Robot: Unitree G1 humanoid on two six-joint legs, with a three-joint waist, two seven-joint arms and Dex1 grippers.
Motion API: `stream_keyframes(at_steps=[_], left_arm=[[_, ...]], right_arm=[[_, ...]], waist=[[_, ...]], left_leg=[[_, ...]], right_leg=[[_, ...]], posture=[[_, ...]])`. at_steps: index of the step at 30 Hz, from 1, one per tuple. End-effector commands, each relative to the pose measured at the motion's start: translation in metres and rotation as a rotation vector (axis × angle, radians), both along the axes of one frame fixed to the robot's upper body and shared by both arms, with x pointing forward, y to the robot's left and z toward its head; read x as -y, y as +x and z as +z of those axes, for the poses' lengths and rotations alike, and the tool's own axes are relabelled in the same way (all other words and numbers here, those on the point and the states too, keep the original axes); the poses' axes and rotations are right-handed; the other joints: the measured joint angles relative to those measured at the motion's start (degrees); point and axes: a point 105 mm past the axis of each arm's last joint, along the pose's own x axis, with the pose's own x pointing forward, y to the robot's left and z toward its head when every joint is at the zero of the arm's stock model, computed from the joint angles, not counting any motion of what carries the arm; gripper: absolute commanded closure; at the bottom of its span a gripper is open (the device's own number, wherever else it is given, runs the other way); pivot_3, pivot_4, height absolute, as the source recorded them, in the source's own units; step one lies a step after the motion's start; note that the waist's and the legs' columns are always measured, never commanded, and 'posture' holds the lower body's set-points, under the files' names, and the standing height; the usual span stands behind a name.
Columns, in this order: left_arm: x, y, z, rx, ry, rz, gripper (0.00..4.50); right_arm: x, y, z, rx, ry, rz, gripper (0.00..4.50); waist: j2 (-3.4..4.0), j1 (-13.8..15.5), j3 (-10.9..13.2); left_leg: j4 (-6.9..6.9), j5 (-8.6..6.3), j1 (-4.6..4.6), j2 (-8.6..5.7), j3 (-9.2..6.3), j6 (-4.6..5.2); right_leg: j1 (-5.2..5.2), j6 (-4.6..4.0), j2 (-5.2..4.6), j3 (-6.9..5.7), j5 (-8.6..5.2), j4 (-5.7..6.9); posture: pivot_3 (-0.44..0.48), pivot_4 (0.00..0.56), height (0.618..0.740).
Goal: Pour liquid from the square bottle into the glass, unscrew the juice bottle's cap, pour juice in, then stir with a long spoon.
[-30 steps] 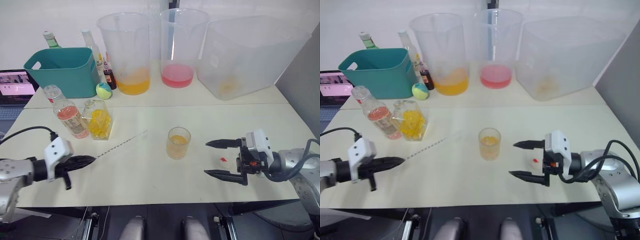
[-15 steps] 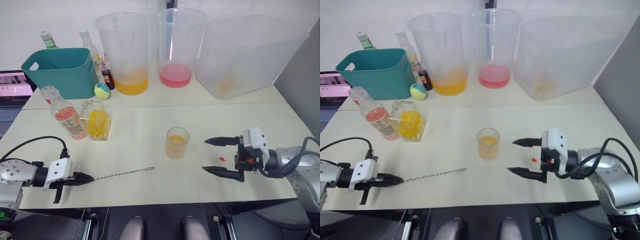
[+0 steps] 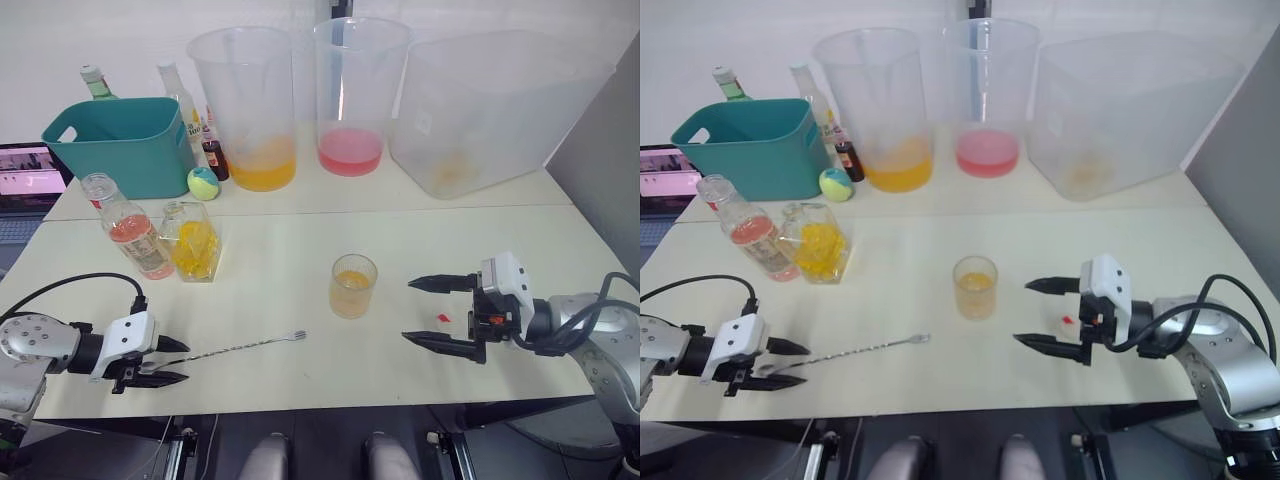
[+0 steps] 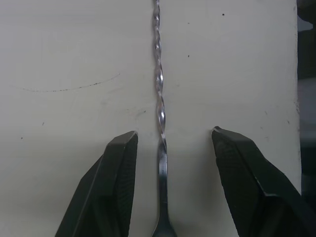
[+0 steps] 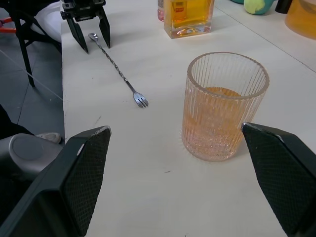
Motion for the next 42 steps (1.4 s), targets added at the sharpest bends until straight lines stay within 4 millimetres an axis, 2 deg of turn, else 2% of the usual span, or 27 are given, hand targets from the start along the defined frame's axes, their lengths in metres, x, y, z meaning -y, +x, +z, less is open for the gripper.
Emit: stream_keyframes(at_steps=[1, 6, 12, 17, 21, 26, 30, 34, 38, 42], left_arm=[[-0.007, -0.006, -0.023, -0.066, 0.085, 0.023, 2.79], [-0.003, -0.001, -0.027, -0.047, 0.078, 0.004, 4.47], [0.007, -0.003, -0.020, -0.010, 0.035, -0.102, 4.47], [0.023, -0.009, 0.008, -0.030, -0.057, -0.214, 4.47], [0.038, -0.016, 0.031, -0.088, -0.144, -0.236, 4.47], [0.071, -0.011, 0.069, -0.132, -0.473, -0.123, 4.47], [0.092, -0.010, 0.080, -0.134, -0.639, -0.042, 4.47], [0.130, -0.008, 0.086, -0.102, -0.829, 0.046, 4.47], [0.144, -0.009, 0.087, -0.086, -0.880, 0.084, 4.47], [0.153, -0.009, 0.087, -0.077, -0.908, 0.106, 4.47]], right_arm=[[-0.003, -0.004, 0.012, 0.040, 0.013, 0.018, 0.00], [-0.003, -0.005, 0.013, 0.042, 0.011, 0.015, 0.00], [-0.002, -0.004, 0.013, 0.043, 0.012, 0.003, 0.00], [0.001, -0.007, 0.010, 0.023, -0.001, -0.002, 0.00], [0.004, -0.005, 0.010, 0.032, 0.006, -0.026, 0.00], [0.010, -0.002, 0.017, 0.020, 0.071, -0.082, 0.00], [0.007, -0.005, 0.026, -0.001, 0.145, -0.094, 0.00], [-0.019, -0.012, 0.046, -0.083, 0.303, -0.050, 0.00], [-0.044, -0.022, 0.054, -0.171, 0.373, 0.017, 0.00], [-0.067, -0.023, 0.065, -0.256, 0.456, 0.054, 0.00]], waist=[[0.01, 0.0, 0.0], [0.13, 0.0, -0.1], [0.23, 0.1, -0.1], [0.20, 0.1, -0.1], [-0.08, 0.0, 0.1], [-0.08, 0.0, 0.1], [-0.09, 0.0, 0.1], [-0.09, 0.0, 0.1], [-0.10, 0.2, 0.1], [-0.10, 0.2, 0.1]], left_leg=[[0.00, 0.00, 0.02, 0.00, 0.01, 0.00], [-0.02, 0.00, 0.05, 0.00, 0.03, 0.00], [-0.02, 0.00, 0.05, -0.01, 0.03, 0.01], [-0.01, -0.01, -0.02, -0.03, 0.03, 0.01], [0.00, 0.00, -0.11, 0.05, -0.01, 0.01], [0.04, -0.01, -0.10, 0.05, -0.02, 0.01], [0.04, -0.01, -0.10, 0.05, -0.03, 0.01], [0.04, -0.01, -0.08, 0.11, -0.06, 0.01], [0.05, -0.01, -0.08, 0.06, -0.07, 0.01], [0.06, -0.01, -0.09, 0.03, -0.05, 0.01]], right_leg=[[0.01, 0.00, 0.00, 0.00, 0.00, 0.00], [0.04, 0.00, -0.01, 0.01, 0.00, 0.00], [0.04, 0.00, -0.02, 0.01, 0.00, -0.01], [0.02, 0.00, -0.04, 0.00, 0.00, -0.02], [-0.06, 0.00, 0.03, -0.04, 0.00, -0.02], [-0.02, 0.00, 0.02, -0.05, 0.00, -0.02], [-0.02, 0.00, 0.02, -0.05, 0.00, 0.00], [-0.02, -0.03, 0.02, -0.01, 0.02, 0.00], [-0.03, -0.05, 0.02, 0.01, 0.03, 0.00], [-0.01, -0.05, 0.02, 0.02, 0.03, -0.04]], posture=[[0.000, 0.150, 0.738], [0.000, 0.150, 0.738], [0.000, 0.150, 0.738], [0.000, 0.150, 0.738], [0.000, 0.150, 0.738], [0.000, 0.150, 0.738], [0.000, 0.150, 0.738], [0.000, 0.150, 0.738], [0.000, 0.150, 0.738], [0.000, 0.150, 0.738]])
